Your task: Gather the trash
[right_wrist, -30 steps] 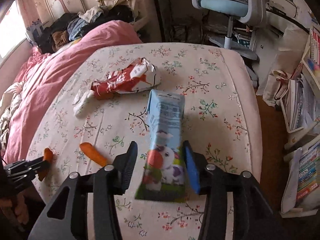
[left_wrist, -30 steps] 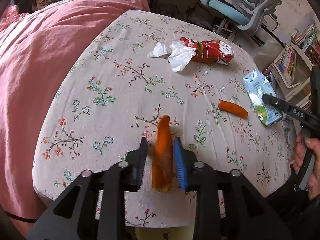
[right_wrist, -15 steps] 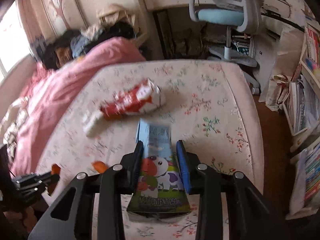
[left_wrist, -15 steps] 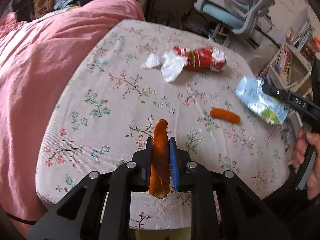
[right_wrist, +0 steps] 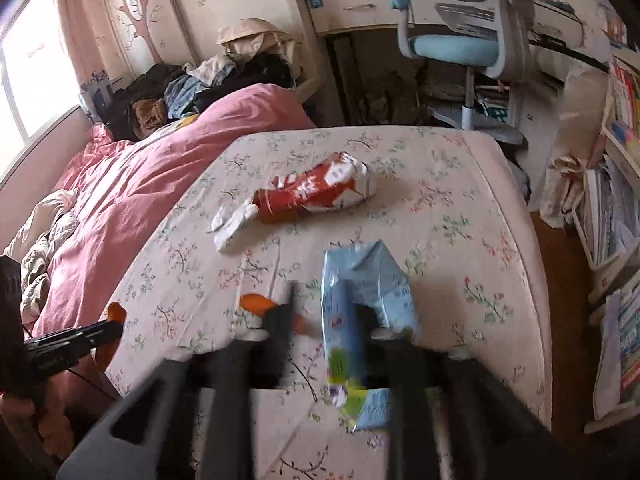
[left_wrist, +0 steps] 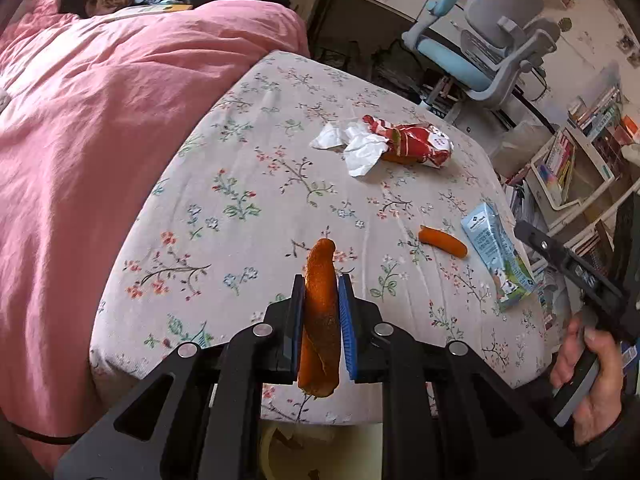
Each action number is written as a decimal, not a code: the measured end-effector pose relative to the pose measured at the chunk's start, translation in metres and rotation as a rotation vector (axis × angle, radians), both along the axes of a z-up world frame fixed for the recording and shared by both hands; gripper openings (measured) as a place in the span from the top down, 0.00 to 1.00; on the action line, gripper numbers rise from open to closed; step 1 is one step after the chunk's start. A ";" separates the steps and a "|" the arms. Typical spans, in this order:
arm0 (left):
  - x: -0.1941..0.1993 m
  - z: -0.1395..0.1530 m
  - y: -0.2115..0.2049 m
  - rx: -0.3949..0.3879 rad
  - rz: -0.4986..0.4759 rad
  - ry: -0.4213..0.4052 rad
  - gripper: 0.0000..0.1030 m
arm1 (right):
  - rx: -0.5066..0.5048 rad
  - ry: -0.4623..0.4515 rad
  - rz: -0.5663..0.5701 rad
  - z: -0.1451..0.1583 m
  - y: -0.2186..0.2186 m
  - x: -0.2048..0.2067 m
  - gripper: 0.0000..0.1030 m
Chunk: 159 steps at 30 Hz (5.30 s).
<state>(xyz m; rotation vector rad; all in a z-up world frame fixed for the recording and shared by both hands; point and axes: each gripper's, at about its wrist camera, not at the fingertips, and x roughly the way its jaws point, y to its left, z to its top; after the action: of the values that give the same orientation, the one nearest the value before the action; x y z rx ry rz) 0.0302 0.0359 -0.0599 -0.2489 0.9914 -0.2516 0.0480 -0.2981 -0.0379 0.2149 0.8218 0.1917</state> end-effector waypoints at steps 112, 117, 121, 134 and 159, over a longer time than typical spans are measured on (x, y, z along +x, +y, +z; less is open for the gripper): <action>-0.110 -0.014 0.000 0.073 -0.007 0.008 0.14 | -0.088 0.075 0.121 -0.063 0.089 -0.156 0.17; -0.103 -0.007 0.004 0.040 0.008 -0.010 0.14 | -0.084 0.011 0.108 -0.039 0.085 -0.142 0.17; -0.083 0.000 0.001 0.032 0.008 -0.027 0.14 | -0.131 -0.014 0.123 -0.025 0.086 -0.116 0.17; 0.036 0.012 -0.040 0.097 -0.097 -0.091 0.14 | -0.289 0.057 0.255 -0.031 0.079 -0.006 0.17; 0.167 -0.026 -0.089 0.249 -0.171 -0.061 0.97 | -0.238 0.125 0.270 -0.054 0.075 0.033 0.27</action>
<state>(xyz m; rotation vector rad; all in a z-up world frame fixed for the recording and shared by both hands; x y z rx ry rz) 0.1969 -0.0533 -0.0861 0.0710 0.9745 -0.2866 0.0809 -0.2227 -0.0914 -0.1100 0.9892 0.3336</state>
